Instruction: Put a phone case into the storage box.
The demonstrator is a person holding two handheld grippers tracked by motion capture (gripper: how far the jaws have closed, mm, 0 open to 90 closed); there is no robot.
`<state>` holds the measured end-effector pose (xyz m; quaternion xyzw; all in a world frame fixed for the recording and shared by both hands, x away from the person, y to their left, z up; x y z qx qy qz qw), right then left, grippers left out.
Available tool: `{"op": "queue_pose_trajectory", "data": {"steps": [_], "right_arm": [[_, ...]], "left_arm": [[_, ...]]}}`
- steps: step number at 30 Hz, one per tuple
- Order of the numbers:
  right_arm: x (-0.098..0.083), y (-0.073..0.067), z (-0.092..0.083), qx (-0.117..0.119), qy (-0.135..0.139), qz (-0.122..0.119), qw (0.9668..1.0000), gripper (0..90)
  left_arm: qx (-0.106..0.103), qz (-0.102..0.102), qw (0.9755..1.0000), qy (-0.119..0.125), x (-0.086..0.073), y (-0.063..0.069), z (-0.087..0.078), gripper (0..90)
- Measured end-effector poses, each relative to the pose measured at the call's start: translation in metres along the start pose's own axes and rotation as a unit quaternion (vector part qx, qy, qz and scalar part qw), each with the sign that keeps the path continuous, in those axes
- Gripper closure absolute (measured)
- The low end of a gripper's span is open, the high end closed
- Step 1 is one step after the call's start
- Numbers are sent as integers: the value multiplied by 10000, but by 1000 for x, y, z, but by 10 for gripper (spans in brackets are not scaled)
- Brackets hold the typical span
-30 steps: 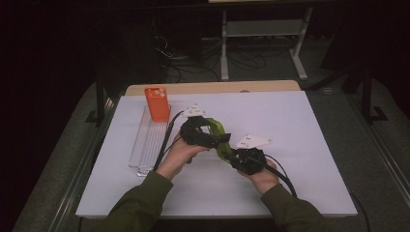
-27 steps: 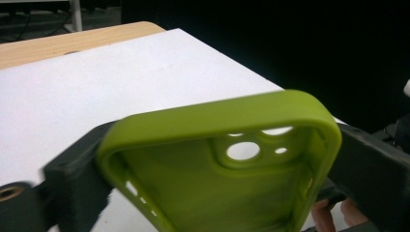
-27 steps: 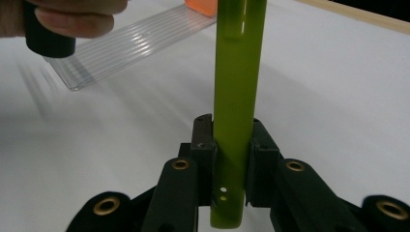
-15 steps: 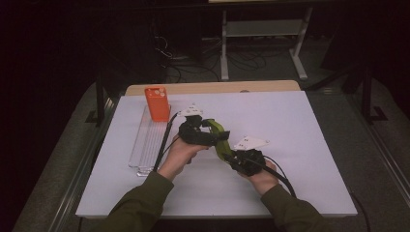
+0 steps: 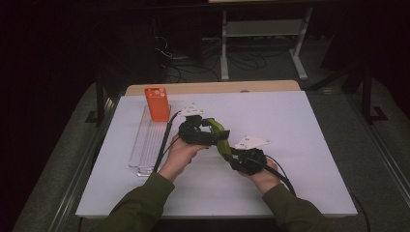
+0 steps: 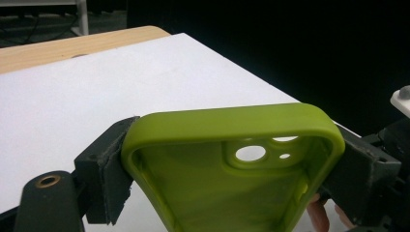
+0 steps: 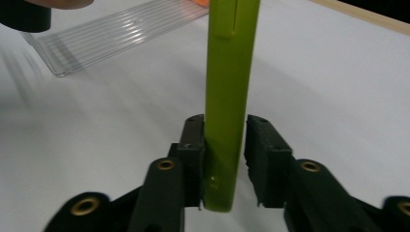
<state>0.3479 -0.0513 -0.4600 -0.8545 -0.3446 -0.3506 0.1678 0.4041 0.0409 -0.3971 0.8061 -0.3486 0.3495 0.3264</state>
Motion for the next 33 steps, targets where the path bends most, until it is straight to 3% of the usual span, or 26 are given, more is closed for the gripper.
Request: {"op": "queue_pose_trajectory", "data": {"steps": [2, 7, 13, 17, 20, 24, 28, 33], "right_arm": [[-1, 1, -1, 23, -27, 51, 10000, 558], [-2, 6, -3, 34, -140, 45, 9999, 282], [-8, 12, -1, 108, -350, 74, 9993, 125], [-13, 16, -2, 134, -339, 36, 9993, 18], [-19, 19, -2, 200, -461, 41, 9987, 0], [-26, 24, -8, 74, -422, 1, 9991, 0], [-33, 29, -17, -26, -351, 180, 9992, 0], [-46, 35, -25, -42, -295, 229, 9993, 0]], "left_arm": [[19, 29, 10000, 34, 1, -2, -1, 150], [55, 1, 10000, 46, 1, -4, -3, 150], [87, 27, 9999, 64, 2, -5, -5, 150], [110, 14, 9999, 87, 3, -7, -7, 150], [158, 34, 9998, 93, 3, -8, -8, 150], [179, 52, 9998, 82, 3, -8, -10, 149], [197, 76, 9997, 97, 4, -8, -12, 149], [206, 78, 9997, 135, 6, -9, -14, 149]]}}
Point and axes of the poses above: each handheld gripper's, and its own axes: z roughly forward along the jaws, x roughly out of its top, y roughly to its right, the point moved 8 cm from there along z, roughly forward along the jaws, and after that the axes turned 10 degrees about -y, right-handed, at the moved point
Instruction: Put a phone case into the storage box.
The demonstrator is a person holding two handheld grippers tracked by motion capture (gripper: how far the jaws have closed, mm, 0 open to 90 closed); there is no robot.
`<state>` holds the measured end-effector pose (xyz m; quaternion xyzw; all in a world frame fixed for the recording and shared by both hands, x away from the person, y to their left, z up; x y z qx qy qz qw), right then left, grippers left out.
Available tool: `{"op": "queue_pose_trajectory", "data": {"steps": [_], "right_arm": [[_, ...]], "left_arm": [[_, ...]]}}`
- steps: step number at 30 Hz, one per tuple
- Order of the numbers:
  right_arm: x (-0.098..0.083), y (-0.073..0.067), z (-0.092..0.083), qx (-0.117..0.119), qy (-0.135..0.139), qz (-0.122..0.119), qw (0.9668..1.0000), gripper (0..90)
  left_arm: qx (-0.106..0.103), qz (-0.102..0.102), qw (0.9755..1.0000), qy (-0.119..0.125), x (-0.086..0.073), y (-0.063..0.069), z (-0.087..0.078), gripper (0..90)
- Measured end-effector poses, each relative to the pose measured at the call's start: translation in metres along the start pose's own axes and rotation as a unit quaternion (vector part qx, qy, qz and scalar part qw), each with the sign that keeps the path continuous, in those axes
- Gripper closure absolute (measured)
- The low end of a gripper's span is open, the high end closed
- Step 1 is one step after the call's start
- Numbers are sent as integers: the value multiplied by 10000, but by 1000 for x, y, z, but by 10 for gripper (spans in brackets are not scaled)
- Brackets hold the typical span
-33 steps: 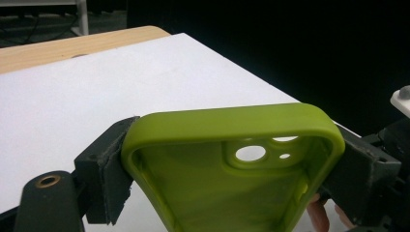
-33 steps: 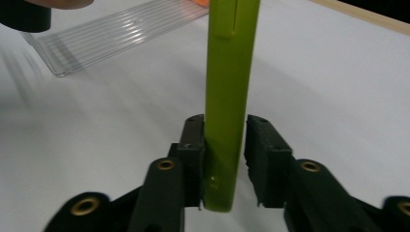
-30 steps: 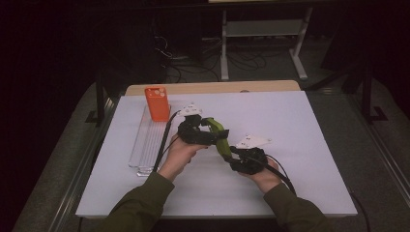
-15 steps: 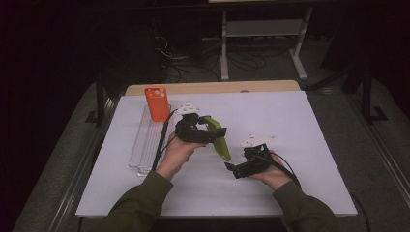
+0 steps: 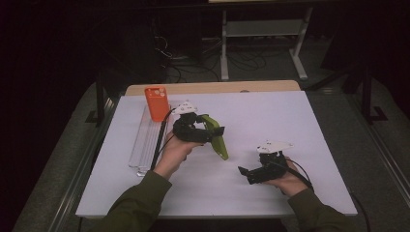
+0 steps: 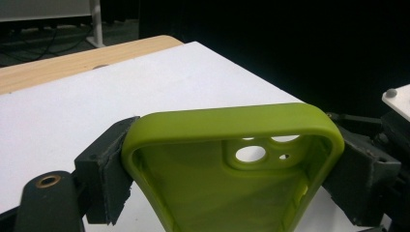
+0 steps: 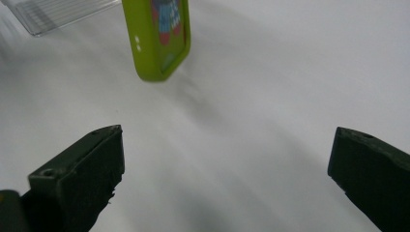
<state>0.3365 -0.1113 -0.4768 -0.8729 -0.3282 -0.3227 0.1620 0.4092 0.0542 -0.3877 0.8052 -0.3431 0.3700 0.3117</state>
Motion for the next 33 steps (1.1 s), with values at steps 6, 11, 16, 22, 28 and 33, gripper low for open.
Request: {"op": "queue_pose_trajectory", "data": {"steps": [6, 11, 16, 22, 28, 33], "right_arm": [[-15, 5, -5, -70, -24, 14, 10000, 0], [-28, 9, -6, -23, -103, 3, 9999, 0], [-28, 11, -6, 3, -74, 21, 10000, 0], [-28, 12, -6, -23, -74, 23, 10000, 0], [-27, 13, -7, -28, -68, 32, 10000, 0], [-27, 11, -6, 2, -54, -31, 10000, 0]], "left_arm": [[41, 34, 10000, -25, 0, -1, -2, 149], [74, 71, 9999, -18, 1, -1, -3, 150], [124, 143, 9998, -44, 4, 0, -7, 149], [261, 277, 9993, -48, 15, -4, -19, 149], [337, 281, 9990, -45, 24, -11, -28, 149], [445, 326, 9984, -77, 31, -18, -38, 149]]}}
Point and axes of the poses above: each handheld gripper's, and its own axes: z roughly forward along the jaws, x roughly out of its top, y roughly to its right, the point moved 8 cm from there along z, roughly forward along the jaws, and after that the axes turned 10 degrees about -y, right-handed, at the moved point
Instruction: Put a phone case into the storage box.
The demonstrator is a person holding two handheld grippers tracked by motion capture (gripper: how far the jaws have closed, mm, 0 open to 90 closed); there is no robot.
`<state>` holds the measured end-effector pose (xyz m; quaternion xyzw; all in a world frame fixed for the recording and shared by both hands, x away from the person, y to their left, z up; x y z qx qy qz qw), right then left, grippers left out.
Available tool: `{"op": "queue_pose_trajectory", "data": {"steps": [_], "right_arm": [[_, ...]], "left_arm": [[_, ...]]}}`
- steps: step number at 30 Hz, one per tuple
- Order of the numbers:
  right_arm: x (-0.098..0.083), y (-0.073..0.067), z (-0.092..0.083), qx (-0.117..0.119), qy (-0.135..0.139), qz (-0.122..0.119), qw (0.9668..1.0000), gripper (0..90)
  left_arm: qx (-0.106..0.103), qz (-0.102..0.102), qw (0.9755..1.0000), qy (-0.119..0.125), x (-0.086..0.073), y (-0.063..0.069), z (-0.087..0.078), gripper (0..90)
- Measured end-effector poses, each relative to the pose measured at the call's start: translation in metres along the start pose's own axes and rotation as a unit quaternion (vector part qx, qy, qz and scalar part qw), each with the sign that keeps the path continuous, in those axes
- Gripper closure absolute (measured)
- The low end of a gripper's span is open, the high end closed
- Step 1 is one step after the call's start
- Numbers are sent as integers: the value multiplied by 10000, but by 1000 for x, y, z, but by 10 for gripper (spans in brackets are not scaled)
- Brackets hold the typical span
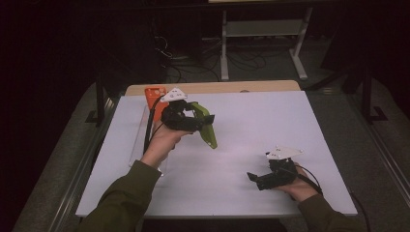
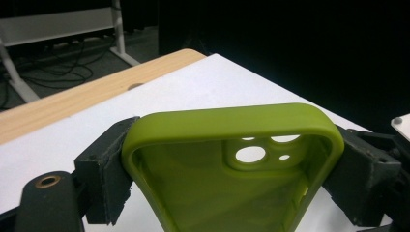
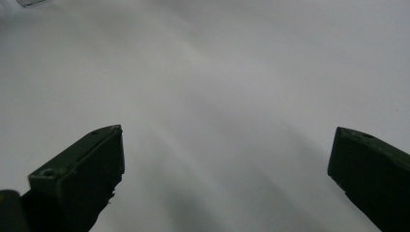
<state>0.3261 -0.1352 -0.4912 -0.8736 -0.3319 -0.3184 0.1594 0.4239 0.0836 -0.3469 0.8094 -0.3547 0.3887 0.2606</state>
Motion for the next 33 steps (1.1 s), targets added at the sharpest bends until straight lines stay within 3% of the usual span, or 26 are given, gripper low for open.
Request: {"op": "queue_pose_trajectory", "data": {"steps": [13, 20, 26, 33], "right_arm": [[0, -1, 0, 16, -11, -38, 10000, 0], [0, -1, 0, 6, 2, -18, 10000, 0], [0, -2, 0, -9, 1, -26, 10000, 0], [1, -1, 0, 23, 18, -15, 10000, 0]], "left_arm": [[255, -5, 9996, 71, 20, -18, -22, 149], [596, -102, 9981, 133, 28, -39, -35, 149], [949, -193, 9952, 139, 29, -58, -46, 149], [1402, -361, 9893, 163, 27, -81, -62, 149]]}}
Point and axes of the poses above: each handheld gripper's, and its own axes: z roughly forward along the jaws, x roughly out of its top, y roughly to its right, the point moved 8 cm from there along z, roughly forward along the jaws, and after that the axes turned 10 degrees about -y, right-handed, at the moved point
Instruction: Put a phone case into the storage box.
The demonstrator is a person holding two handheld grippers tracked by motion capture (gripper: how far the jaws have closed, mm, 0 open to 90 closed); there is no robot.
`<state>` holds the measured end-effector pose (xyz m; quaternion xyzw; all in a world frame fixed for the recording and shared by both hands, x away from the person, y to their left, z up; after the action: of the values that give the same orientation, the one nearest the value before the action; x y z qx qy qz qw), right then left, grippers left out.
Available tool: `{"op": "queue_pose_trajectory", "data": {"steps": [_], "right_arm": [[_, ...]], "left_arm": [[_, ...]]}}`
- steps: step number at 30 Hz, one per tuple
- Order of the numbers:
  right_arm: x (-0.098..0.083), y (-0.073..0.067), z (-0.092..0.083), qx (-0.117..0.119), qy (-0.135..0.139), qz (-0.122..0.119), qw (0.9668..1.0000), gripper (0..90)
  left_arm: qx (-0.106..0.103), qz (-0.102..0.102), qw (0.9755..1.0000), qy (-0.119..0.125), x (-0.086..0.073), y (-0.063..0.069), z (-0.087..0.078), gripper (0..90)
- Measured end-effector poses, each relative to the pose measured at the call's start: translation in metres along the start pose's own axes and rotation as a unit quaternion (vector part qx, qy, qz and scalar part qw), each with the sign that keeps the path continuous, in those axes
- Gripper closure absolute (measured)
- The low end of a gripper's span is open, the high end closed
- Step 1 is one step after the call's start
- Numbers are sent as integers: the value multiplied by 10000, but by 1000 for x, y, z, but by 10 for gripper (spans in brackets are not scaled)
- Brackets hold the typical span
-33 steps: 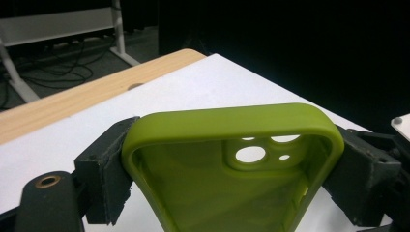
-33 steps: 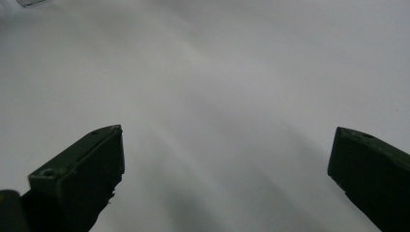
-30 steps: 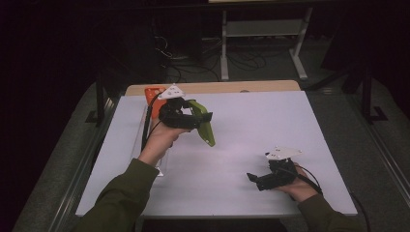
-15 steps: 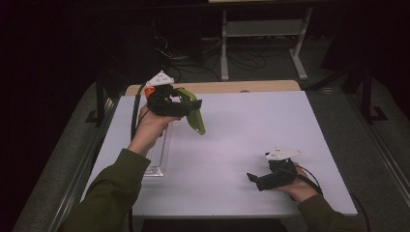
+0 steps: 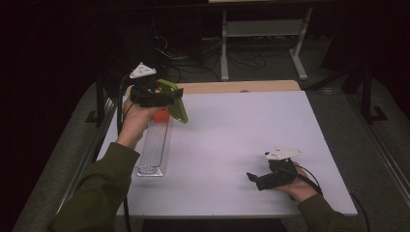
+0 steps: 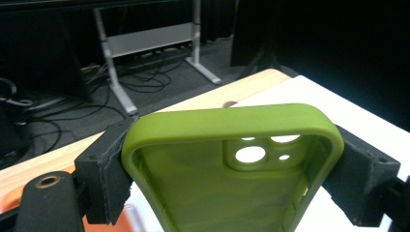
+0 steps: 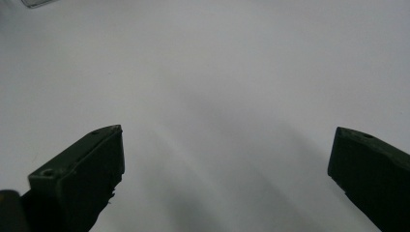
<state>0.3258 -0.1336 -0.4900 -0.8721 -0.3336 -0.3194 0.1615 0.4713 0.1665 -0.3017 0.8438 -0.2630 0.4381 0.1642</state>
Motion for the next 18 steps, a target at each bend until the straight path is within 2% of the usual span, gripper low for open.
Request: {"op": "queue_pose_trajectory", "data": {"steps": [5, 12, 18], "right_arm": [[0, -1, 1, 10, -19, -4, 10000, 0], [0, -1, 1, 2, -18, 1, 10000, 0], [0, -1, 0, 3, -5, 14, 10000, 0]], "left_arm": [[274, -138, 9995, -30, -2, -17, -3, 149], [531, -312, 9981, -98, -7, -35, -1, 149], [862, -442, 9950, -232, -12, -49, 3, 149]]}}
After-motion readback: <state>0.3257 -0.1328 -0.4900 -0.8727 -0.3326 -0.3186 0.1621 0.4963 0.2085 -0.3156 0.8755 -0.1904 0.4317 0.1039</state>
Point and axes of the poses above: each handheld gripper's, and its own axes: z roughly forward along the jaws, x roughly out of its top, y roughly to its right, the point moved 8 cm from there along z, roughly forward along the jaws, and after that the axes turned 10 degrees about -y, right-handed, at the moved point
